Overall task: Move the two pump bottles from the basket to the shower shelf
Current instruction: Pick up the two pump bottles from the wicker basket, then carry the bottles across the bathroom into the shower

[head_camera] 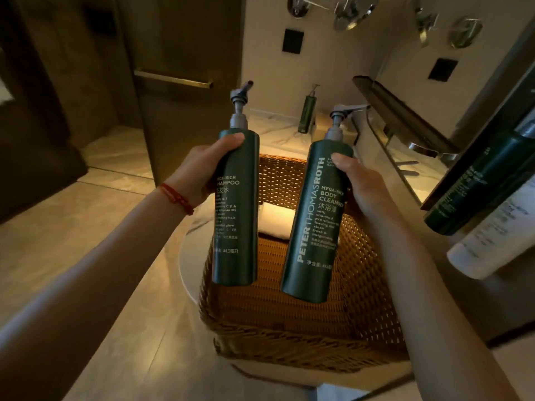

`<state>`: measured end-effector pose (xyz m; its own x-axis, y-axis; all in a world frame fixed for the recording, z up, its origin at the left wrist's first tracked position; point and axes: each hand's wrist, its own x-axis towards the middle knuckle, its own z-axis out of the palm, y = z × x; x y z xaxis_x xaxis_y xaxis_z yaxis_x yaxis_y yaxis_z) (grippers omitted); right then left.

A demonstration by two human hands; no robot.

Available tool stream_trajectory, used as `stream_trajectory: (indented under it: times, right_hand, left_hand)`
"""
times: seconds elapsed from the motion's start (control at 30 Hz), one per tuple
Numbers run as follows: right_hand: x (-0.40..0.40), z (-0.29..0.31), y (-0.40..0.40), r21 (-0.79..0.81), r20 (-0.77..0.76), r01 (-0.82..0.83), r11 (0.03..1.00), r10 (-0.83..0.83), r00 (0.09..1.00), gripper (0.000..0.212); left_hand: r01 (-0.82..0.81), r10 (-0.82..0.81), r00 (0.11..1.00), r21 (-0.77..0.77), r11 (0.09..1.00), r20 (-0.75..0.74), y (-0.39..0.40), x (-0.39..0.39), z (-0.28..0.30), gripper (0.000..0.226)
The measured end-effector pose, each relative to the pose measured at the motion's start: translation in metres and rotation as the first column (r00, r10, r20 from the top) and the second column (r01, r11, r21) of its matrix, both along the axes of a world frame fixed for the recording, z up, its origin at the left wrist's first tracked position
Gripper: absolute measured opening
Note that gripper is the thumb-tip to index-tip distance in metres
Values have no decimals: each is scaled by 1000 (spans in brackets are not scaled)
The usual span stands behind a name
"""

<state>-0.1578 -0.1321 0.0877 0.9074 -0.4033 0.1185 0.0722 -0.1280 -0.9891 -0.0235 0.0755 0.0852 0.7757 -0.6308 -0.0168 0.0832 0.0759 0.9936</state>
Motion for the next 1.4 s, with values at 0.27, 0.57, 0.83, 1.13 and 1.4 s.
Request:
stream_trajectory:
  times: [0.27, 0.57, 0.83, 1.13, 1.4]
  right_hand:
    - [29, 8, 115, 42, 22, -53, 998, 52, 998, 36]
    - [77, -43, 270, 72, -76, -99, 992, 104, 992, 35]
    - [121, -114, 372, 128, -252, -228, 965, 254, 934, 26]
    - [205, -167, 422, 137, -333, -329, 934, 356, 873, 45]
    - [337, -198, 437, 207, -357, -367, 907, 419, 835, 22]
  left_hand:
    - [-3, 1, 998, -43, 999, -55, 111, 26, -1, 77]
    - [-133, 133, 973, 13, 991, -189, 284, 44, -62, 79]
    - [-337, 329, 861, 49, 940, -388, 398, 42, -135, 72]
    - [-564, 544, 706, 104, 819, -454, 454, 85, -188, 72]
    - [-692, 696, 563, 206, 692, -446, 461, 189, -203, 76]
